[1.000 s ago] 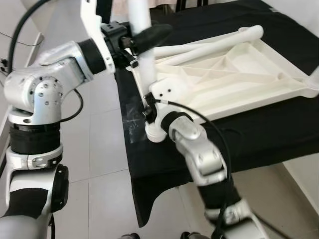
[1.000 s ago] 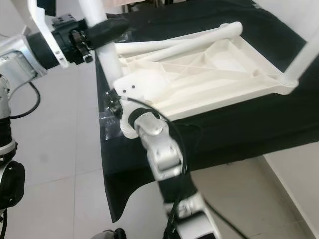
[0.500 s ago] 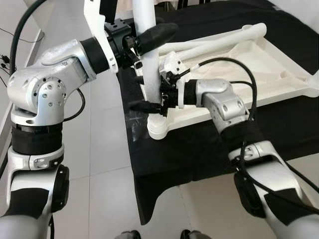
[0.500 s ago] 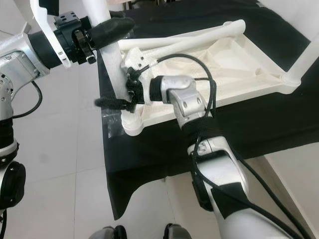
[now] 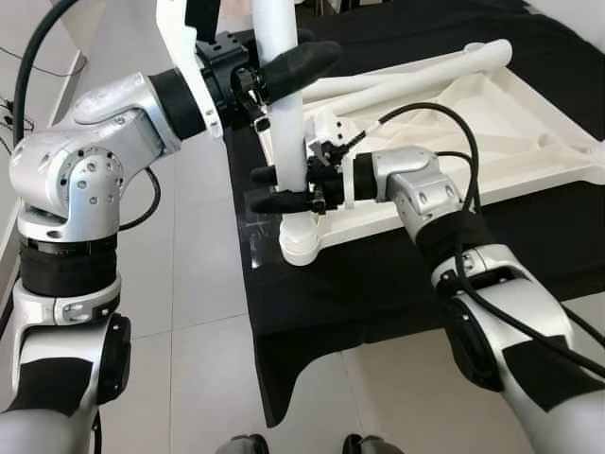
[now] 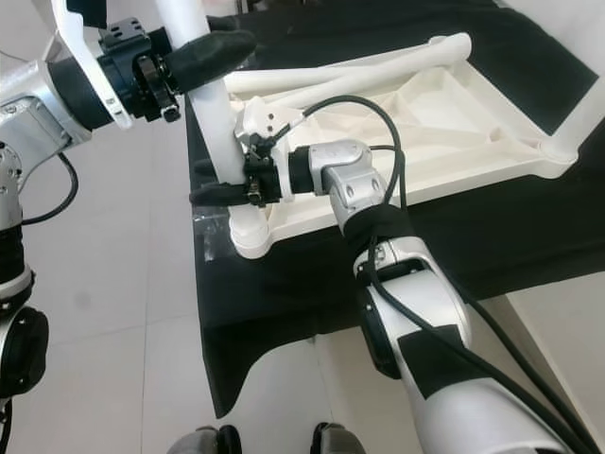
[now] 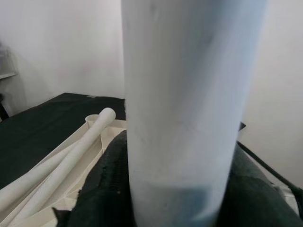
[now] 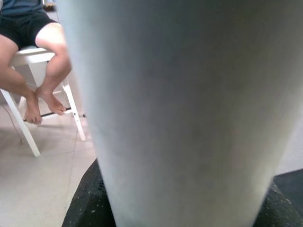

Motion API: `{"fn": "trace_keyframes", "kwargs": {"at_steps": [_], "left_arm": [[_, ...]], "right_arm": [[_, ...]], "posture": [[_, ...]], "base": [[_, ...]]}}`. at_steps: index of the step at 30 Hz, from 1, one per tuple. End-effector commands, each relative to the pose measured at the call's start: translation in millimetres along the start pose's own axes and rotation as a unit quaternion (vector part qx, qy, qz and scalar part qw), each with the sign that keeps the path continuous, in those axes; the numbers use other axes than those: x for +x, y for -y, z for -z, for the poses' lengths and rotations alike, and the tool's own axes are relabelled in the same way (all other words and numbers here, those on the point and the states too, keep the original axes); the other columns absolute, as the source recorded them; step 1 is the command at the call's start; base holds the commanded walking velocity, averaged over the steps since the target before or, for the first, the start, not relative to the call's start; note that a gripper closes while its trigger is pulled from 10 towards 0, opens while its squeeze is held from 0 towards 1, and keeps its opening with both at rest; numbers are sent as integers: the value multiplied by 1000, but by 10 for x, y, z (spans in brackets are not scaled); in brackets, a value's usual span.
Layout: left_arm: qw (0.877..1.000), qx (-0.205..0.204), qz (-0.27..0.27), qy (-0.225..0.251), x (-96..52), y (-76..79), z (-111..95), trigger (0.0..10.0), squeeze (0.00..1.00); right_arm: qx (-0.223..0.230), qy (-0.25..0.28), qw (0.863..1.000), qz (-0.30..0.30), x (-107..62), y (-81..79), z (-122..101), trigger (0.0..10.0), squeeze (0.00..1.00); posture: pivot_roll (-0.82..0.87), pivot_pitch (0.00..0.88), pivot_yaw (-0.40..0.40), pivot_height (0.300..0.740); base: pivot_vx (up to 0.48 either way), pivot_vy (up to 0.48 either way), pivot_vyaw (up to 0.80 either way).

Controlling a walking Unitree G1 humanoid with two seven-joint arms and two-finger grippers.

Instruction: Building children table

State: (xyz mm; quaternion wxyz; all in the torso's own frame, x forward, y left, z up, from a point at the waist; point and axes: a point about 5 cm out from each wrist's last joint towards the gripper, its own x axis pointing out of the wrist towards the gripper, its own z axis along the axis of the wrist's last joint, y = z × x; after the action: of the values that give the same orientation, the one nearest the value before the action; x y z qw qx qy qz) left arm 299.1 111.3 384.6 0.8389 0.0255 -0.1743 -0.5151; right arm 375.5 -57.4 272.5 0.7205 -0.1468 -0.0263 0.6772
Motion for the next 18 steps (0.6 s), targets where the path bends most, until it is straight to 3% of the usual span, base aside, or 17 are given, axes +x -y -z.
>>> {"fn": "trace_keyframes", "kwargs": {"at_steps": [1, 3, 5, 6, 7, 8, 9, 10, 11, 15, 18], "left_arm": [[999, -20, 18, -40, 60, 56, 199, 10000, 1000], [999, -16, -12, -42, 36, 2, 217, 10000, 1000], [999, -16, -12, -42, 36, 2, 217, 10000, 1000], [999, -15, -34, -38, 4, -49, 208, 10000, 1000], [997, -18, -66, -31, -73, -119, 191, 10000, 0], [994, -17, -106, -27, -187, -199, 175, 10000, 0], [994, -17, -106, -27, -187, -199, 175, 10000, 0], [991, -16, -130, -25, -264, -243, 166, 10000, 0], [988, -11, -152, -30, -352, -282, 170, 10000, 0], [982, 0, -185, -41, -505, -323, 181, 10000, 0], [974, 18, -222, -47, -669, -338, 145, 10000, 0]], "right_arm": [[-1, -5, 999, -31, 199, -92, 47, 0, 0], [5, -5, 1000, 19, 168, -82, 144, 0, 0], [5, -5, 1000, 19, 168, -82, 144, 0, 0], [15, -10, 998, 58, 153, -72, 210, 0, 0], [45, -30, 990, 129, 165, -82, 346, 0, 0], [109, -62, 954, 272, 217, -124, 561, 0, 0], [109, -62, 954, 272, 217, -124, 561, 0, 0], [151, -94, 911, 371, 205, -176, 714, 0, 0], [176, -102, 878, 434, 204, -298, 814, 0, 0], [165, -87, 864, 468, 233, -446, 834, 0, 0], [142, -60, 851, 501, 250, -393, 759, 0, 0]], "posture": [[66, 189, 44, 740], [55, 187, 35, 740], [55, 187, 35, 740], [55, 187, 35, 740], [45, 186, 29, 740], [45, 187, 31, 740], [45, 187, 31, 740], [45, 187, 31, 740], [41, 195, 38, 740], [38, 191, 44, 740], [46, 177, 34, 740]], "base": [[0, 0, 0], [0, 0, 0], [0, 0, 0], [0, 0, 0], [0, 0, 0], [0, 0, 0], [0, 0, 0], [0, 0, 0], [0, 0, 0], [0, 0, 0], [0, 0, 0]]}}
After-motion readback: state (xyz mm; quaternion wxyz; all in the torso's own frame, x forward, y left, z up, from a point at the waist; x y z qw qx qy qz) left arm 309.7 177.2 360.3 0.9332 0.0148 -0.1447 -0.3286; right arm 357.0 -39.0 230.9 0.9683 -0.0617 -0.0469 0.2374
